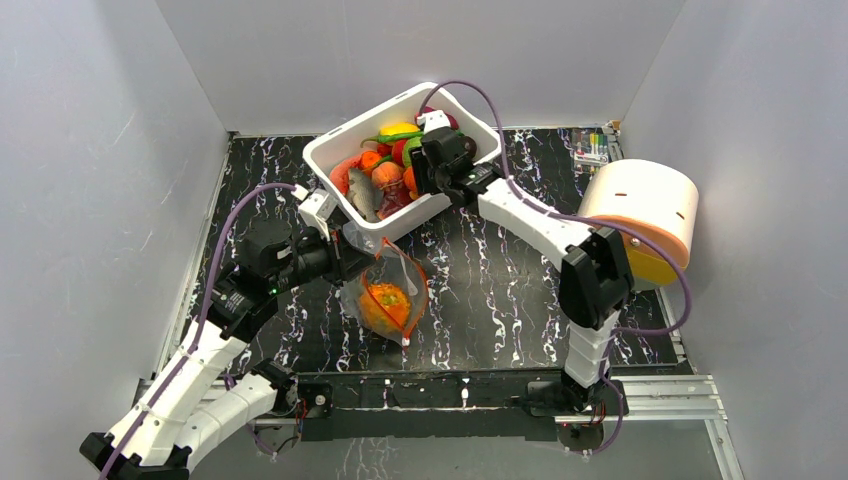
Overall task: Place the food in the zip-top bag and seal the zipper
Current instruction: Pick up the fake vegetable from the bin.
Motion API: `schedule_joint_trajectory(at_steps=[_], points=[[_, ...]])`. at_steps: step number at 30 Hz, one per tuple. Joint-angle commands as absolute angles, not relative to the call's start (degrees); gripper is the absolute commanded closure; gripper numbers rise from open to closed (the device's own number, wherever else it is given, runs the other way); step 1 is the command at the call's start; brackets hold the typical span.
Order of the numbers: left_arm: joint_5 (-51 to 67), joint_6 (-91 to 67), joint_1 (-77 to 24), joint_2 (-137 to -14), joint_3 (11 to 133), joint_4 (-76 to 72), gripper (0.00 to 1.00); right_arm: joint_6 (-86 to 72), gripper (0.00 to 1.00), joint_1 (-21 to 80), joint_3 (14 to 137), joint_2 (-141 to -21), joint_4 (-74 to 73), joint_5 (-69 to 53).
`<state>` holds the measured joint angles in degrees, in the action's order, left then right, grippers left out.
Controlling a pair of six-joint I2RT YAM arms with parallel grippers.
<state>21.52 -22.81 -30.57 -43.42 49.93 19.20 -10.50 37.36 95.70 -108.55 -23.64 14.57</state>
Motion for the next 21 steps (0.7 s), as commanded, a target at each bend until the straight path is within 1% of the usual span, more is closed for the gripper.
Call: schedule_joint_trajectory(at_steps=[1, 3, 5, 7, 8, 11, 15, 21], points=[[20.12, -23.38, -30.83, -42.8, 50.16, 16.78, 1.0, -10.5, 0.58, 37.12, 91.38, -100.34, -20.19, 12.56], [19.66, -23.3, -30.82, -42.95, 50.27, 16.79, 1.0, -10.52, 0.57, 37.17, 88.04, -95.94, -18.9, 10.75], [19.57, -23.52, -30.8, -43.04, 50.25, 16.51, 1.0, -9.89, 0.52, 37.17, 85.99, -94.36, -17.66, 9.98], [19.77, -23.87, -30.84, -43.14, 50.1, 15.98, 1.0, -9.84, 0.36, 37.18, 85.81, -94.54, -17.24, 11.45], [19.9, -23.98, -30.85, -43.22, 50.22, 15.87, 1.0, -9.82, 0.3, 37.16, 86.05, -95.09, -17.11, 12.07], [19.93, -24.08, -30.8, -43.22, 50.73, 16.44, 1.0, -10.76, 0.16, 37.16, 88.15, -97.58, -17.29, 11.85], [19.39, -24.23, -30.84, -42.4, 50.64, 16.62, 1.0, -11.66, 0.03, 37.16, 91.58, -102.24, -17.27, 11.1], [19.61, -24.7, -30.77, -41.89, 50.3, 16.84, 1.0, -9.6, 0.02, 37.11, 98.05, -108.32, -17.92, 13.28]])
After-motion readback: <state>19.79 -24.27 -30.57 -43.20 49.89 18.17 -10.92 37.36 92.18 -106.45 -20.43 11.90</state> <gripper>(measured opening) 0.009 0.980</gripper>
